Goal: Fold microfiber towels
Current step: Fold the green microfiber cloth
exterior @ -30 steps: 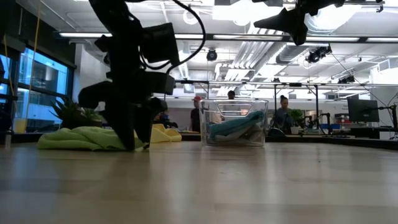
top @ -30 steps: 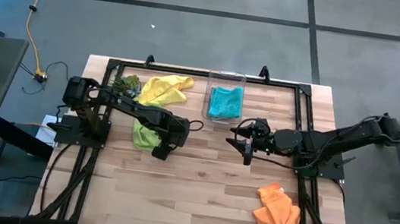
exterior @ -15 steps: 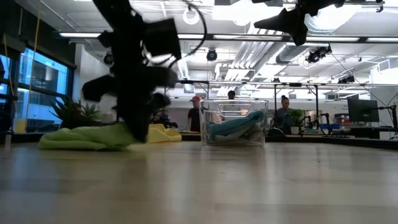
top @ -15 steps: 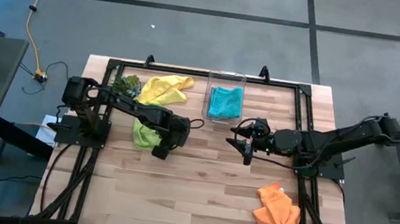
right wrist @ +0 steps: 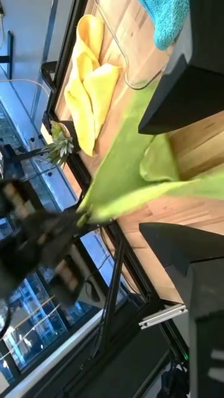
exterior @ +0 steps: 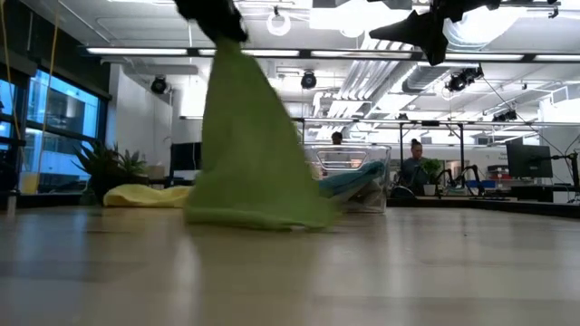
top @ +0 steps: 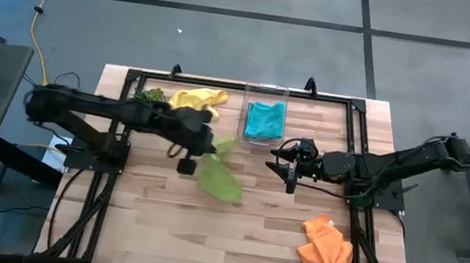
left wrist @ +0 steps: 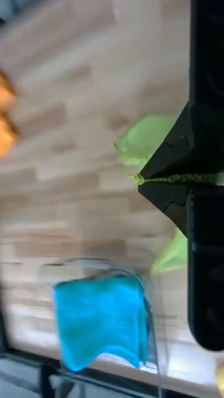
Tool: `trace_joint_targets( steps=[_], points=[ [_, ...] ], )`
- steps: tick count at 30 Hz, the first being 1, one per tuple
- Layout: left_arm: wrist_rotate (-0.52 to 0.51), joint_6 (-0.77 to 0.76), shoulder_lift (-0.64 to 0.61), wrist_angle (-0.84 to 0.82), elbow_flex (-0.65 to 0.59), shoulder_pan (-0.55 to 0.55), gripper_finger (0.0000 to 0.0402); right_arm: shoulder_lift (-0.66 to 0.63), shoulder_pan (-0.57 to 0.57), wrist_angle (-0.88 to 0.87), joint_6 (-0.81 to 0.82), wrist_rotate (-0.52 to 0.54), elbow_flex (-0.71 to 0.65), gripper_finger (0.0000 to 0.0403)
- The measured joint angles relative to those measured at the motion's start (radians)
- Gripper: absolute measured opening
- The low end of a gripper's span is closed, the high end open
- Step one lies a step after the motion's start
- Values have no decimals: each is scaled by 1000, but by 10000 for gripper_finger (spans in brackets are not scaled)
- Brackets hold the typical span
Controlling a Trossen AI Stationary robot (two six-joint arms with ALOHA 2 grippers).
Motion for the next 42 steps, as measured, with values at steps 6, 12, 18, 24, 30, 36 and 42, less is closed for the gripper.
trace_joint_targets(
  steps=[6, 12, 18, 24, 30, 36, 42],
  points=[
    [-5, -101, -95, -42, 1, -149, 0, 0, 0, 0, 18, -2, 0, 236],
    [-87, -137, -54, -143, -13, -287, 0, 39, 0, -8, 103, -17, 0, 236],
    [-100, -232, 20, -74, -113, -363, 0, 198, 0, -1, 131, -82, 0, 236],
    [-107, -337, 72, 70, -197, -425, 0, 420, 0, -18, 102, -167, 79, 236],
    [-109, -431, 84, 117, -209, -482, 0, 635, -6, -201, -26, -189, 285, 236],
    [-149, -484, 77, 113, -209, -542, 0, 814, -32, -297, -201, -206, 464, 236],
    [-167, -537, 77, 114, -209, -572, 0, 923, -65, -348, -323, -140, 576, 236]
  ],
)
